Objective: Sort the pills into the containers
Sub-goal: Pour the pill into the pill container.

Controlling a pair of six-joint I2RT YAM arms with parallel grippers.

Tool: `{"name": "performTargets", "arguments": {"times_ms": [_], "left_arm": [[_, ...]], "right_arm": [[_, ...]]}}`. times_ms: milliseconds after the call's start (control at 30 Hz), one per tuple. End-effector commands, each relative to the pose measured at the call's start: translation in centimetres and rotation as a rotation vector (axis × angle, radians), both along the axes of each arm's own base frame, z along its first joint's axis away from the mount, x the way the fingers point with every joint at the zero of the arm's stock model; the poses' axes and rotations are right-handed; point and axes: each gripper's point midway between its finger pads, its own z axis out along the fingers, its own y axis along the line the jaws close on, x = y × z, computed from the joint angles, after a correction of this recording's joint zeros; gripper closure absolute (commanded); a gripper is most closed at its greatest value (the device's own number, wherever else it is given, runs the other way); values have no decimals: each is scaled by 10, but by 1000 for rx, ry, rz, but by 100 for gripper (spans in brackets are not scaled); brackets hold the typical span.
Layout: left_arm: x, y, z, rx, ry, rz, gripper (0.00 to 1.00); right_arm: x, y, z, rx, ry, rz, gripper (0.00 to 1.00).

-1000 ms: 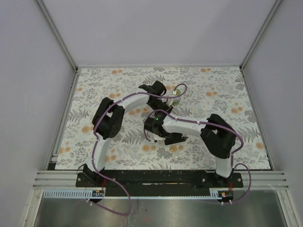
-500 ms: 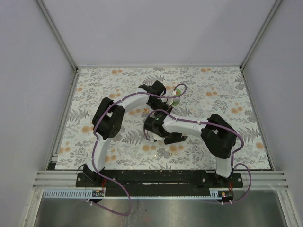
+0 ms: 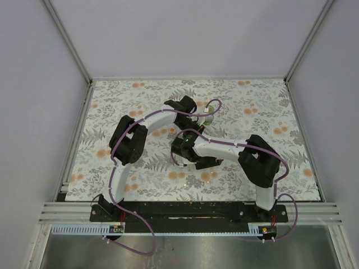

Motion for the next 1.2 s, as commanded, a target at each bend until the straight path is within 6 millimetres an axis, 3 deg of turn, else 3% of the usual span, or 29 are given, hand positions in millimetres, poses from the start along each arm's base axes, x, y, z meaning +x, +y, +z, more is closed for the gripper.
{"name": "performTargets", "arguments": {"times_ms": [0, 233, 1100, 1167], "left_arm": [[2, -6, 13, -56, -2, -16, 100], [1, -5, 12, -55, 4, -16, 100], [3, -7, 12, -57, 0, -15, 100], [3, -6, 11, -53, -1, -15, 100]], "right_arm": [[15, 2, 19, -5, -64, 27, 100], [21, 6, 14, -27, -76, 36, 100], [1, 2, 0, 9, 13, -19, 100], [8, -2, 3, -10, -30, 3, 100]]}}
